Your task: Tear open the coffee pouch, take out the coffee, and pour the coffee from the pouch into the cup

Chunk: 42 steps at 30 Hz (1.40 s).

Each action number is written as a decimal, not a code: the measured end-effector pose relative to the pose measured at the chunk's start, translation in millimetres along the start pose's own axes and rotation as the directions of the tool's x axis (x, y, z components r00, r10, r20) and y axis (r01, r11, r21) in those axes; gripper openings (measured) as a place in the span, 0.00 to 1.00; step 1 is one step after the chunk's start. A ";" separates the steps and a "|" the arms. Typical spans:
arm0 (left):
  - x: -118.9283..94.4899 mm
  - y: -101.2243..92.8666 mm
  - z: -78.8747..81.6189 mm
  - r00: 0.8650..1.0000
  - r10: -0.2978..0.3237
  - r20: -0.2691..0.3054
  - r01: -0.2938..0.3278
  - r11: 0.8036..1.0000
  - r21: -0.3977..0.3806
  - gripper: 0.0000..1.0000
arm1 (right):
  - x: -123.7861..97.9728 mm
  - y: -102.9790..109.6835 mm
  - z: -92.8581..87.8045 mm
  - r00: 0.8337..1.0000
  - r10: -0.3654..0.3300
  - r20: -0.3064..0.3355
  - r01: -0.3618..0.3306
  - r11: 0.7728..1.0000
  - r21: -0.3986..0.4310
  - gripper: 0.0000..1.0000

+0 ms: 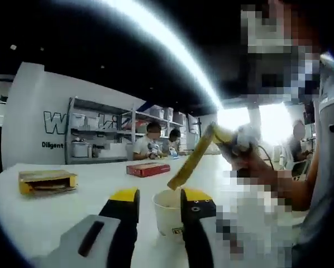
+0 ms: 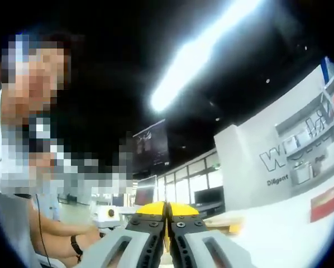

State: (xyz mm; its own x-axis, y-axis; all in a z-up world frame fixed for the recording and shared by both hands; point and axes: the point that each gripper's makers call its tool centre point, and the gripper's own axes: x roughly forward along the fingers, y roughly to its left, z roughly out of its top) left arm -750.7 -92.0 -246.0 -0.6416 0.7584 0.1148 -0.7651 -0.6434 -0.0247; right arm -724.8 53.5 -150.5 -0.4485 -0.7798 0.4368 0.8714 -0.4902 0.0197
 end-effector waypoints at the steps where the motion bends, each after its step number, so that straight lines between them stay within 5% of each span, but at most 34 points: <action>1: -2.5 -1.5 -6.6 1.000 0.001 -0.013 -0.001 0.999 -0.037 0.31 | -1.2 0.2 1.2 1.000 0.001 0.001 -0.001 1.000 0.001 0.02; 11: -14.4 -13.4 0.1 0.998 -0.028 0.050 0.030 0.999 -0.032 0.28 | -9.8 -6.8 -0.4 1.000 -0.006 -0.003 0.007 1.000 0.028 0.02; 29: -16.7 -17.5 -4.4 0.999 -0.027 0.023 0.027 1.000 -0.004 0.28 | 5.8 -2.2 0.6 0.998 0.000 -0.062 0.000 1.000 -0.015 0.02; 42: -20.3 -16.0 3.1 0.998 -0.001 0.066 0.003 0.999 -0.034 0.24 | 8.6 -12.0 -5.2 0.996 -0.034 -0.089 0.033 0.999 -0.008 0.02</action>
State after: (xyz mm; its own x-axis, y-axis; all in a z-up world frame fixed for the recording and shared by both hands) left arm -725.3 -97.4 -244.8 -0.6357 0.7506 0.1803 -0.7686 -0.6371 -0.0581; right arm -740.1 50.6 -151.6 -0.4934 -0.7943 0.3546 0.8546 -0.5186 0.0273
